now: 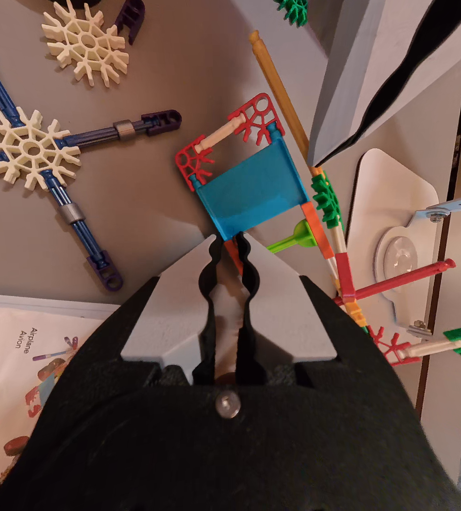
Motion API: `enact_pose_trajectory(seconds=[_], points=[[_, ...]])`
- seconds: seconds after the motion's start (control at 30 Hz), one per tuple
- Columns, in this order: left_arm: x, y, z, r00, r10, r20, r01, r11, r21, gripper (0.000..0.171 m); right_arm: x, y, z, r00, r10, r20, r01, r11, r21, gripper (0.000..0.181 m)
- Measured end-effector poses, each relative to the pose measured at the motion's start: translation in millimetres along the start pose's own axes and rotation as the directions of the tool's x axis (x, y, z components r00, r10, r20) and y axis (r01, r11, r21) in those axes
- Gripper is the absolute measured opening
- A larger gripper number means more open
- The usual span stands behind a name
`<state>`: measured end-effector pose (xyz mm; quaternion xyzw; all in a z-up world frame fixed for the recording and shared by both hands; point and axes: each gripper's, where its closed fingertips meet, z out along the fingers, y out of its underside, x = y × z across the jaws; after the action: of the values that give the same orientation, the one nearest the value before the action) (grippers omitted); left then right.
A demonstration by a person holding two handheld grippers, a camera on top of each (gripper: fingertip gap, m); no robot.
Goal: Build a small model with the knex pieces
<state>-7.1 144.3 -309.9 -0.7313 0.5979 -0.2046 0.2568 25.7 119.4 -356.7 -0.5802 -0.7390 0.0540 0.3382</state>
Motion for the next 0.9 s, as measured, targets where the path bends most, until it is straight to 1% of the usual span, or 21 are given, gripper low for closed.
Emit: enact_pose_trajectory(seconds=[0.47,0.5,0.6,0.67,0.7,0.73,0.8,0.83,0.9], points=[[6,-5,-1,0.995,-0.053,-0.087,0.058,0.997,0.055,0.000,0,1,0,0.999,0.027,0.022,-0.027,0.999,0.024,0.010],[7,-4,-1,0.994,-0.050,-0.095,0.055,0.997,0.055,0.001,0,1,-1,0.999,0.028,0.024,-0.028,0.999,0.026,0.010],[13,-4,-2,0.990,-0.044,-0.131,0.052,0.997,0.058,0.013,-1,1,-1,1.000,0.019,0.020,-0.019,1.000,0.024,0.010],[14,-3,-1,0.991,-0.044,-0.127,0.051,0.997,0.052,0.020,-1,1,-1,0.999,0.025,0.023,-0.026,0.999,0.032,0.010],[11,1,1,0.994,-0.044,-0.100,0.048,0.998,0.031,0.023,-1,1,-1,0.999,0.026,0.023,-0.027,0.999,0.035,0.010],[8,7,3,0.998,-0.036,-0.061,0.036,0.999,0.011,0.021,-1,1,-1,0.999,0.024,0.022,-0.025,0.999,0.036,0.010],[11,12,3,0.997,-0.046,-0.057,0.046,0.999,0.008,0.027,-1,1,-1,1.000,0.020,0.018,-0.020,0.999,0.037,0.010],[11,14,2,0.997,-0.052,-0.053,0.052,0.999,0.010,0.028,-1,1,-1,1.000,0.017,0.016,-0.018,0.999,0.036,0.010],[11,17,-1,0.998,-0.057,-0.041,0.058,0.998,0.013,0.022,-1,1,-1,1.000,0.012,0.013,-0.013,0.999,0.033,0.010]])
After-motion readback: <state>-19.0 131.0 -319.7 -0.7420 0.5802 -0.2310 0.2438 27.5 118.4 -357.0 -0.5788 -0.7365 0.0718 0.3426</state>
